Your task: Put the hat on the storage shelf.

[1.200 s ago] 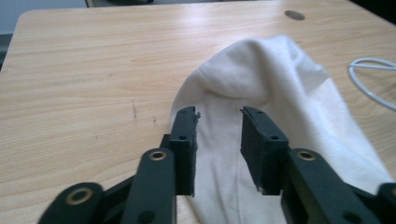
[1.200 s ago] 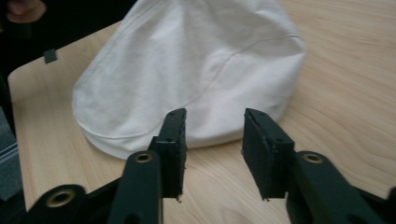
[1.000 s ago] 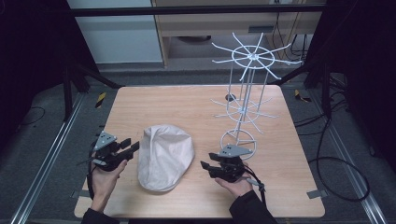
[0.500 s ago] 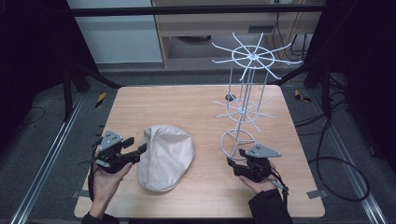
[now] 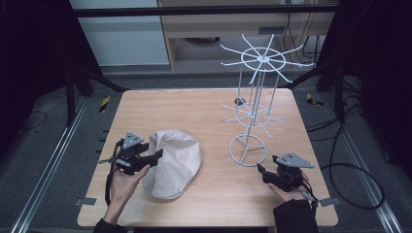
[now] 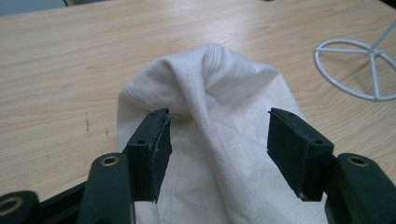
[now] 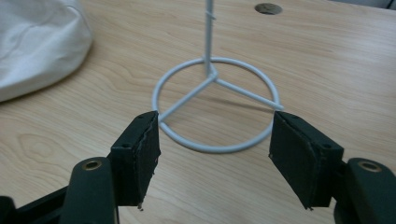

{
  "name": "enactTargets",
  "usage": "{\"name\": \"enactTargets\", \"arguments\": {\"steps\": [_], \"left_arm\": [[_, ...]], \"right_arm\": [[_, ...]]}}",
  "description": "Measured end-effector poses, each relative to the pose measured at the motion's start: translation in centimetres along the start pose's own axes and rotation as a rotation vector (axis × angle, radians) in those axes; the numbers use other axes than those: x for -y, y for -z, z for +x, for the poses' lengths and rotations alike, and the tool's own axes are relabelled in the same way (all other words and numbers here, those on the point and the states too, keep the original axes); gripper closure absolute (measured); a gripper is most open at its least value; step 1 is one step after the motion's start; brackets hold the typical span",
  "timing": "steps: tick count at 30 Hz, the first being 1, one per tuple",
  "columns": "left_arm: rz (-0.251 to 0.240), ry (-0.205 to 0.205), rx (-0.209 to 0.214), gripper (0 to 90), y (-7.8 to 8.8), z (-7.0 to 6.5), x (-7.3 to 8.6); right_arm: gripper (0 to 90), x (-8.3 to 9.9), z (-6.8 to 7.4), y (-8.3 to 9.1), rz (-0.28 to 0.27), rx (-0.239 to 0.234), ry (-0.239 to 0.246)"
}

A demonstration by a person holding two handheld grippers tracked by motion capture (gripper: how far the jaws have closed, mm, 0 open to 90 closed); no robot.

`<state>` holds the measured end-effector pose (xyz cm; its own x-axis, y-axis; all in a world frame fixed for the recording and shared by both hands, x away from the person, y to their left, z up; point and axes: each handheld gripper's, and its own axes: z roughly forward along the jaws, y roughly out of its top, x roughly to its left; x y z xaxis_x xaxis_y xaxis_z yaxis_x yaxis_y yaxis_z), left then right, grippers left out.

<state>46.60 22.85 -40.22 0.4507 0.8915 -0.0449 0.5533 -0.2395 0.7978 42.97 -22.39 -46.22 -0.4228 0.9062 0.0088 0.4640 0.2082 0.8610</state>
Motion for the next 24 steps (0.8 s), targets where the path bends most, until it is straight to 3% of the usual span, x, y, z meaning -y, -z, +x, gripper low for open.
{"name": "enactTargets", "arguments": {"steps": [9, 15, 24], "left_arm": [[0.061, -0.001, -0.032, 41.7, -1.8, 0.5, 0.7], [0.082, 0.005, -0.027, 45.9, -2.6, 0.7, 1.0], [0.123, 0.021, -0.027, 54.7, -3.9, 0.3, 1.1]], "right_arm": [[32.1, 0.5, -0.6, -0.7, 0.018, 0.043, -0.016], [31.4, 0.6, -0.8, -0.9, 0.017, 0.071, -0.012], [31.4, 0.6, -0.8, -1.2, 0.033, 0.072, -0.011]]}}
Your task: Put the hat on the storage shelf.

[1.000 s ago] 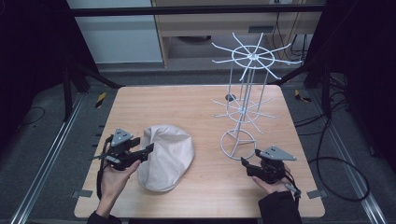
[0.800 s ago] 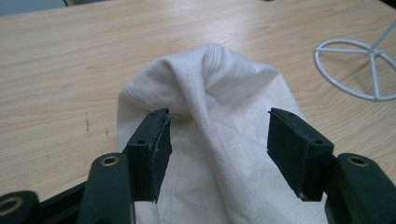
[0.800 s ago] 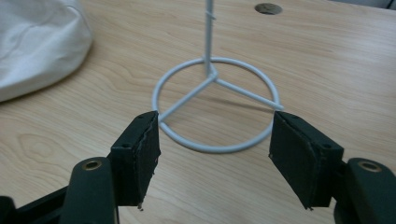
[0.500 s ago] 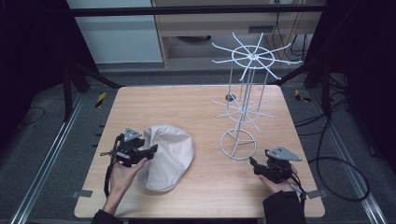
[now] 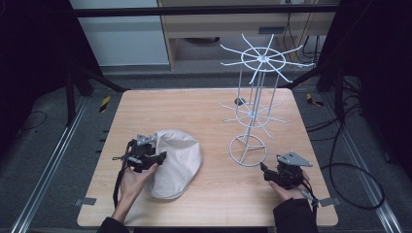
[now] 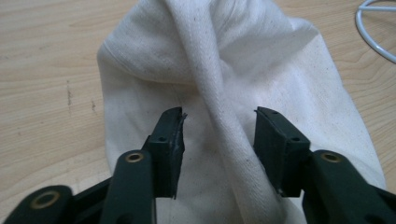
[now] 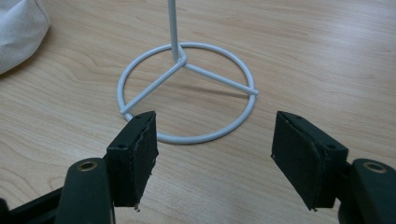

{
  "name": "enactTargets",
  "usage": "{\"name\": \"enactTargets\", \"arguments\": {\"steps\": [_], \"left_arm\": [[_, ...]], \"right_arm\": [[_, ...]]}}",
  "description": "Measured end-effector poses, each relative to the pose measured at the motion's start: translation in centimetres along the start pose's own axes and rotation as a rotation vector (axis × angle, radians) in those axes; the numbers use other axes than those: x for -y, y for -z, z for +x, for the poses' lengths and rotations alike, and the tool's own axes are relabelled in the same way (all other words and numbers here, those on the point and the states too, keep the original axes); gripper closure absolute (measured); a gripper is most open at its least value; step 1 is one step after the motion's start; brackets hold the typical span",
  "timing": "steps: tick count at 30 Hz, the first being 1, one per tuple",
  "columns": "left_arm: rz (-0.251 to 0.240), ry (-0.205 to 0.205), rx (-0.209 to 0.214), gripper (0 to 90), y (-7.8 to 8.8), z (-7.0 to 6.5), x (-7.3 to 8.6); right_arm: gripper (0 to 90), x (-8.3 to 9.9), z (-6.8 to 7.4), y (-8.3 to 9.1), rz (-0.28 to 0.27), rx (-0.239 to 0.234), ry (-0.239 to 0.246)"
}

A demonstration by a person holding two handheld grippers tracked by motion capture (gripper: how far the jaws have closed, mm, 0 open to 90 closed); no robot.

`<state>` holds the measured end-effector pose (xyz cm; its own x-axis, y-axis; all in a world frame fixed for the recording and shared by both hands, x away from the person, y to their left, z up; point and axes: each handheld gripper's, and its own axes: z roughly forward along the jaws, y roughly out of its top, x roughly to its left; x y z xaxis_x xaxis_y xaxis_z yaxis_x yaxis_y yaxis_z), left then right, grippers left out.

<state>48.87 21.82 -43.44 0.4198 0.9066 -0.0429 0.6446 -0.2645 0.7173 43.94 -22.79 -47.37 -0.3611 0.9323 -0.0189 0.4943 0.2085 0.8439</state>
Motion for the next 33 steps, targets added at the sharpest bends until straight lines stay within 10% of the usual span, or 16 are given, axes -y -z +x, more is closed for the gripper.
{"name": "enactTargets", "arguments": {"steps": [12, 33], "left_arm": [[0.021, 0.038, 0.032, 87.2, -0.1, -0.2, 0.2], [-0.220, 0.009, 0.063, 88.3, 5.6, -0.2, -0.4]], "right_arm": [[31.4, 0.0, -0.1, -0.1, 0.008, 0.001, -0.002], [31.2, 0.1, -0.5, 0.0, 0.003, -0.005, -0.007]]}}
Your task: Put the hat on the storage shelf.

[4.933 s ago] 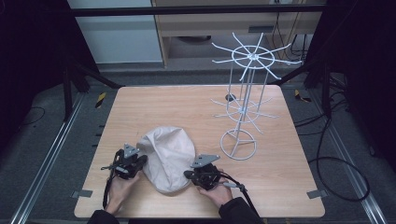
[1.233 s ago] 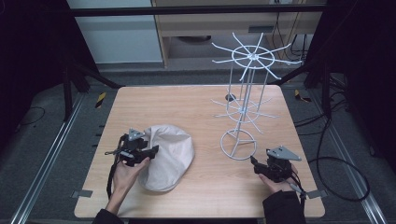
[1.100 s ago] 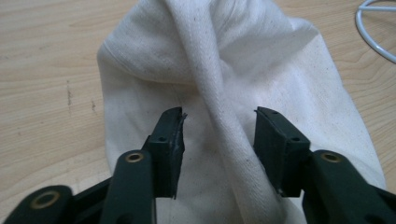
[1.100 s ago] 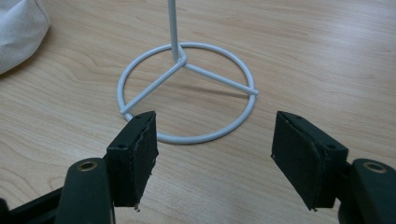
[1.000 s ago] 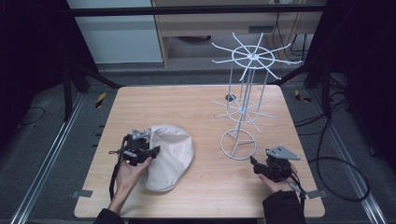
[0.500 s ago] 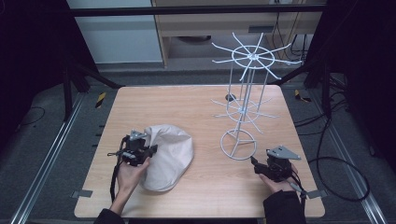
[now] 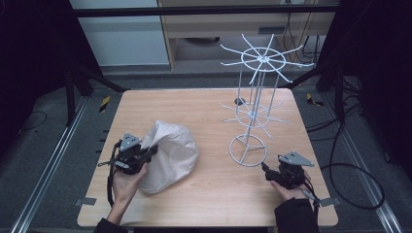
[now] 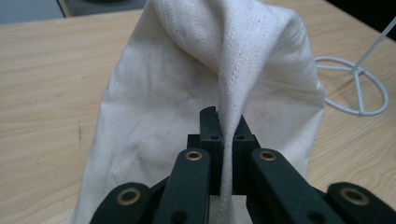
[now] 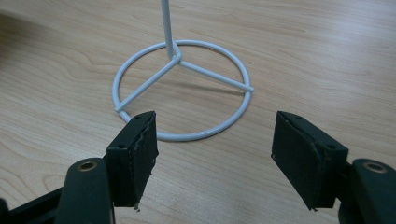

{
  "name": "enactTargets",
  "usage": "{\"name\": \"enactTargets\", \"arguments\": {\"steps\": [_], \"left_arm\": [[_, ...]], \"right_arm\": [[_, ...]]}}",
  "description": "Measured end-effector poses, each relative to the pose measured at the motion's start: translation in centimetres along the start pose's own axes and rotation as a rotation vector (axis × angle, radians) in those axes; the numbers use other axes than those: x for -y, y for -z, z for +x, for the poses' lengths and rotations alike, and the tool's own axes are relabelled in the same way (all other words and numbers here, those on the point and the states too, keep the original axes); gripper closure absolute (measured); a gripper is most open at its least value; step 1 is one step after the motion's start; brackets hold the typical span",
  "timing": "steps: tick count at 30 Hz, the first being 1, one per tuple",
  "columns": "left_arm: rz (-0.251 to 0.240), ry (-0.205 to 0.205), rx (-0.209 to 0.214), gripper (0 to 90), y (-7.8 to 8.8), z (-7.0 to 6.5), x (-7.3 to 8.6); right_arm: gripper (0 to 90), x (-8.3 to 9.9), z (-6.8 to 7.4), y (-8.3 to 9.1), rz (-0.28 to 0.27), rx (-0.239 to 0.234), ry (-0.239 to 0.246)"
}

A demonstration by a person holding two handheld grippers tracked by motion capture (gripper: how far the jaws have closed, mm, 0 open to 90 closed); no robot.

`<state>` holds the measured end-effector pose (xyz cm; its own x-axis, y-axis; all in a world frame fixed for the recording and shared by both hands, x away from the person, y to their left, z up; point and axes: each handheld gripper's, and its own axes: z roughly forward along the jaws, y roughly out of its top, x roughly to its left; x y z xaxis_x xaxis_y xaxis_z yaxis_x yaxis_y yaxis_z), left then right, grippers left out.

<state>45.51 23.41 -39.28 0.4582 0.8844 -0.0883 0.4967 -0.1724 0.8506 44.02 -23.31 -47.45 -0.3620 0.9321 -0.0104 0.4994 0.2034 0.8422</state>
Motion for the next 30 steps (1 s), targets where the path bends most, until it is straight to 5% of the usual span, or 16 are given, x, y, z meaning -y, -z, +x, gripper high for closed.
{"name": "enactTargets", "arguments": {"steps": [30], "left_arm": [[-0.384, -0.013, 0.103, 88.3, 8.5, -1.5, -2.9]], "right_arm": [[30.7, 0.1, -0.2, 0.1, -0.005, 0.010, -0.001]]}}
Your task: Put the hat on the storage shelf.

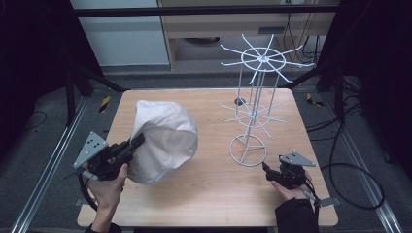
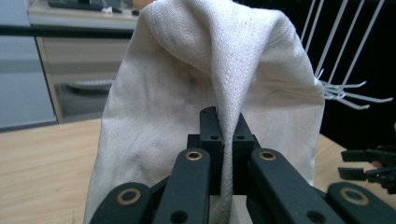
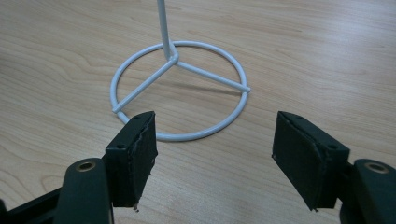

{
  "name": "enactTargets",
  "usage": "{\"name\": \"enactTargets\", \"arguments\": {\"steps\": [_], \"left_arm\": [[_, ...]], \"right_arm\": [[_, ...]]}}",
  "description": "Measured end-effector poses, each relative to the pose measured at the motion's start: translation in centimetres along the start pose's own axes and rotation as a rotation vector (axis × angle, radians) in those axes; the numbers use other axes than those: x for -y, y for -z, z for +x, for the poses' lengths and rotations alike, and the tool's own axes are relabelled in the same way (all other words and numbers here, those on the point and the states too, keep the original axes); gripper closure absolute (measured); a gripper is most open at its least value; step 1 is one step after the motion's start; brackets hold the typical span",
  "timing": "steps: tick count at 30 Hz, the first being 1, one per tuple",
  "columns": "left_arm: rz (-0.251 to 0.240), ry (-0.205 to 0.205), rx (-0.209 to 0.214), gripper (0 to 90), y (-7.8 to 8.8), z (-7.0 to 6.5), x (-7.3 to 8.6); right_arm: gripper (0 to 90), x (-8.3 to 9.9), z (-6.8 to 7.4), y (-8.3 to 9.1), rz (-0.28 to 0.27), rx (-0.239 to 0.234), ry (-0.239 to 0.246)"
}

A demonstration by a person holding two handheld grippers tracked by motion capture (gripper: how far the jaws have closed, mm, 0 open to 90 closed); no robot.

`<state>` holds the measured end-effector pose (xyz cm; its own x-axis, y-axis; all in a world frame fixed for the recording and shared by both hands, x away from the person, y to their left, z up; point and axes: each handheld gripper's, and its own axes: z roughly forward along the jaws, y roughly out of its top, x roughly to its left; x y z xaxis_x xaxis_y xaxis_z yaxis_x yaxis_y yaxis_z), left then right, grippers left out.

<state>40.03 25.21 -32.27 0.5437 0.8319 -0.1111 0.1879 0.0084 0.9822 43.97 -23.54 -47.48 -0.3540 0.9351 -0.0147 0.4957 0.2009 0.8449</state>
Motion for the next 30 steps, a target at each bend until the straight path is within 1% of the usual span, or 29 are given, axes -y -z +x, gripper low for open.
{"name": "enactTargets", "arguments": {"steps": [6, 13, 15, 20, 24, 26, 29, 30], "left_arm": [[-0.058, 0.005, 0.043, 88.2, 0.6, -0.2, -1.0], [-0.119, 0.006, 0.063, 88.2, 1.0, -0.5, -2.1], [-0.144, 0.016, 0.071, 88.3, 1.0, -0.5, -2.5], [-0.187, 0.031, 0.085, 88.2, 0.8, -0.5, -3.5], [-0.234, 0.039, 0.100, 88.3, 0.6, -0.8, -4.4], [-0.248, 0.042, 0.107, 88.2, 0.4, -1.0, -4.7], [-0.272, 0.039, 0.116, 88.2, 0.0, -1.4, -5.2], [-0.282, 0.039, 0.119, 88.2, -0.1, -1.5, -5.4]], "right_arm": [[30.7, 0.0, 0.0, 0.1, -0.006, 0.004, -0.006], [30.7, 0.0, 0.2, 0.3, -0.023, 0.005, -0.005], [30.7, 0.0, 0.1, 0.3, -0.023, 0.008, -0.003], [30.6, 0.0, 0.1, 0.3, -0.023, 0.008, -0.003], [30.7, 0.0, 0.0, 0.3, -0.025, 0.008, -0.003], [30.6, 0.1, 0.0, 0.3, -0.027, 0.009, -0.001], [30.4, 0.0, 0.0, 0.4, -0.025, 0.007, -0.014], [30.5, 0.0, 0.0, 0.4, -0.028, 0.011, -0.006]]}}
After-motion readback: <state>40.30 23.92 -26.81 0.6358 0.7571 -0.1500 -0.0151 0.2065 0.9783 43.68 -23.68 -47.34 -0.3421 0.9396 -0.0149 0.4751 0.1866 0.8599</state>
